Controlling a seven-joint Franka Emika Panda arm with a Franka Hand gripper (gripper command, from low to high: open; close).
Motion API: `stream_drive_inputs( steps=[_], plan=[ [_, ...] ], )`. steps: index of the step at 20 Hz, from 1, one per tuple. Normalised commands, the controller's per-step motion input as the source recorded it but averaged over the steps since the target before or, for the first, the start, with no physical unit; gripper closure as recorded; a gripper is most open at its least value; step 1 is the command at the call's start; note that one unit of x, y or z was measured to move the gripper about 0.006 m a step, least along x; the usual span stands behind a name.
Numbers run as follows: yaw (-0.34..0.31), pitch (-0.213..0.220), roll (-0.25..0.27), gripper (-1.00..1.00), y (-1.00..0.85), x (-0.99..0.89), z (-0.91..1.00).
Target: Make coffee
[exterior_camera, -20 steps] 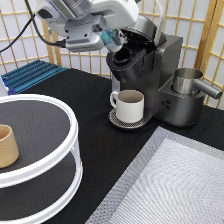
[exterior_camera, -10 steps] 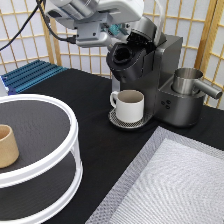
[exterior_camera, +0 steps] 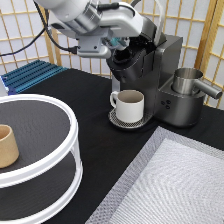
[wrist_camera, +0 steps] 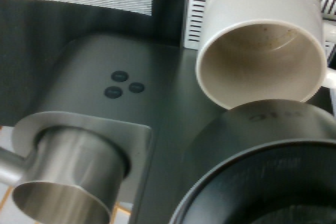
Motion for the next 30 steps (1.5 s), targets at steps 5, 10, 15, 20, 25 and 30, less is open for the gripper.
stream_drive_inputs(
  steps=[5, 10, 15, 20, 25, 30],
  plan=[
    [0.0, 0.0, -0.084, 1.0, 0.24, -0.14, -0.13],
    [0.0, -0.006, -0.069, 1.0, 0.01, -0.02, -0.23],
    [-0.008, -0.018, -0.164, 1.0, 0.22, -0.02, -0.03],
    [-0.001, 0.0, -0.327, 1.0, 0.43, -0.11, 0.03],
    [0.0, 0.0, -0.371, 1.0, 0.34, -0.18, 0.0],
    [0.001, 0.0, -0.352, 1.0, 0.23, -0.23, 0.08]
  ],
)
